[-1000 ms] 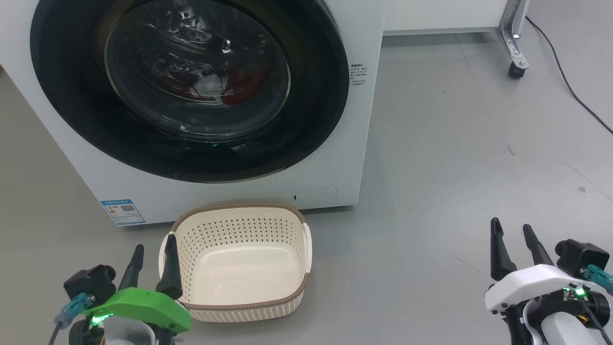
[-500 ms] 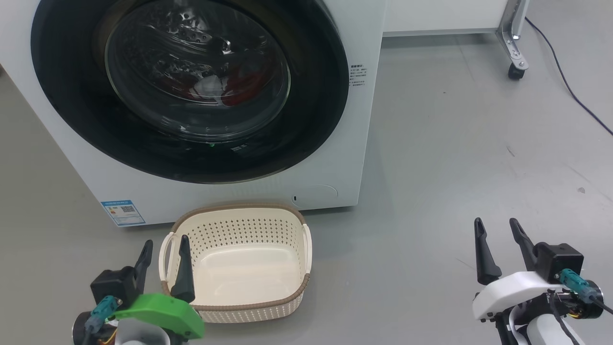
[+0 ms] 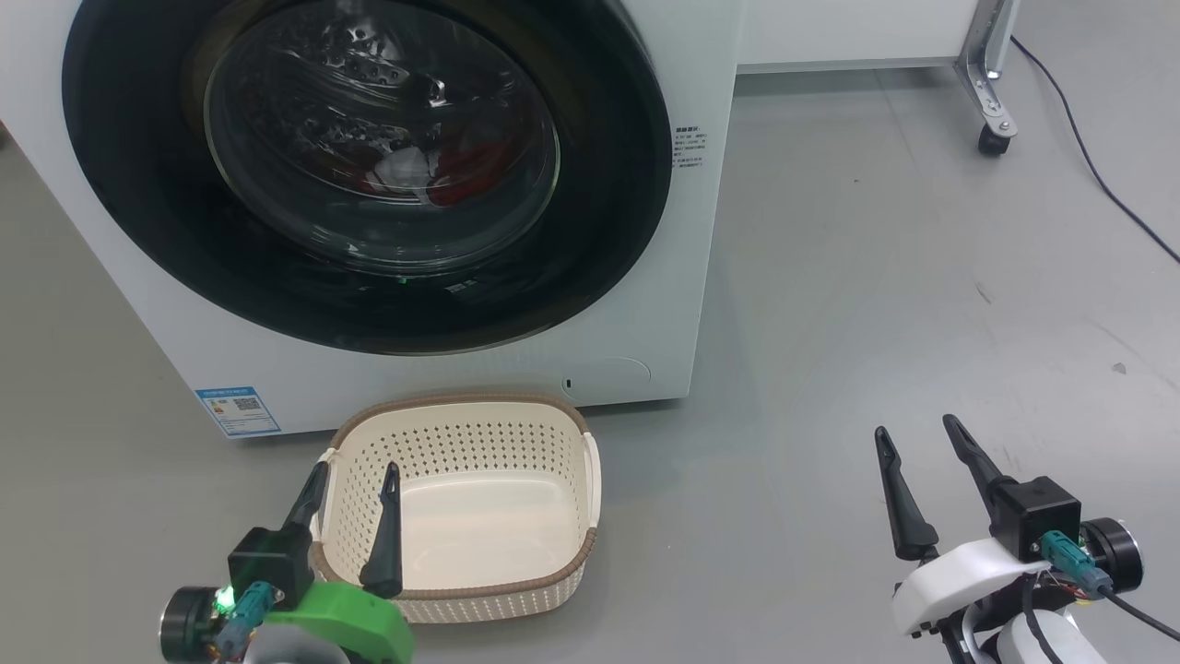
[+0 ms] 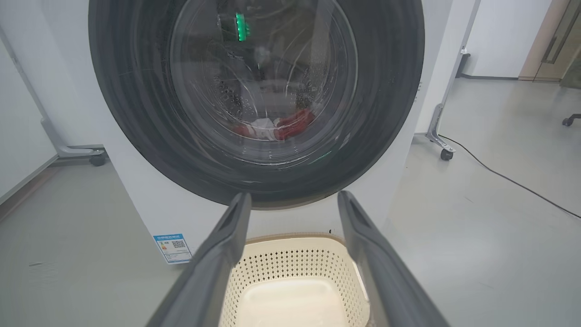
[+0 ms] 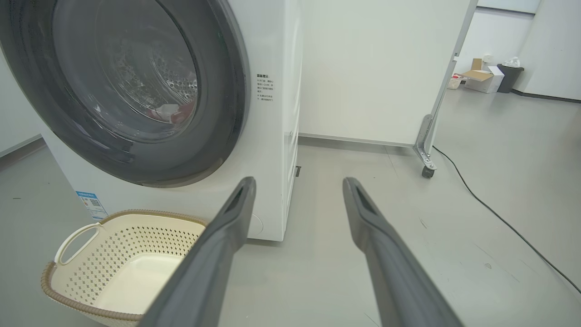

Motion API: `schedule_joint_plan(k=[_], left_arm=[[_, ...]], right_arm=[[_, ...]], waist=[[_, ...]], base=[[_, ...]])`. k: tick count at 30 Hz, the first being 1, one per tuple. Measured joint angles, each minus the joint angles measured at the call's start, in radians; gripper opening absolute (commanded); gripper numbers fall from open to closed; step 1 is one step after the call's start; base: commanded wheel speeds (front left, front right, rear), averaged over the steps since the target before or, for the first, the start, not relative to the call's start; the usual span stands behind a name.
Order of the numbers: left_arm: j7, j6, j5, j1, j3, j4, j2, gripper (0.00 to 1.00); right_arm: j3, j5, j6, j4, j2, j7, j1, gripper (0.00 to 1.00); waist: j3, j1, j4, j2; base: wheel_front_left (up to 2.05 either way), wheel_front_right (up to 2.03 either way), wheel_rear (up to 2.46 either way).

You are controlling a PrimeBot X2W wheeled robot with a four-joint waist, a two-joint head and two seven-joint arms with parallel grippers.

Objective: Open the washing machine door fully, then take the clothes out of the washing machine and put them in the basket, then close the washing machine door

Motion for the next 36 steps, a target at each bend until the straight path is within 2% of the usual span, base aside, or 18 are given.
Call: schedule_joint_plan(k=[18, 19, 20, 36], left_arm=[[0.0, 0.004, 0.0, -0.003, 0.024, 0.025, -0.015, 1.0], [0.0, 0.004, 0.0, -0.004, 0.025, 0.025, -0.015, 1.0], [0.0, 0.004, 0.0, -0.004, 0.026, 0.025, -0.016, 1.0], [0.0, 0.006, 0.0, -0.011, 0.029, 0.025, -0.023, 1.0]], right_arm=[[-0.024, -0.002, 0.0, 0.001, 0.007, 0.0, 0.004, 1.0], [-0.025, -0.002, 0.0, 0.001, 0.009, 0.0, 0.004, 0.44], [-0.029, -0.002, 0.0, 0.0, 0.012, 0.0, 0.004, 0.0], [-0.043, -0.002, 0.017, -0.002, 0.013, 0.0, 0.004, 0.0]], waist=[[0.0, 0.0, 0.003, 0.0], [0.001, 0.0, 0.003, 0.0], [0.001, 0.0, 0.004, 0.0], [0.013, 0.0, 0.009, 0.0]], base=[[0.0, 0.0, 0.0], [0.0, 0.0, 0.0], [0.0, 0.0, 0.0], [0.0, 0.0, 0.0]])
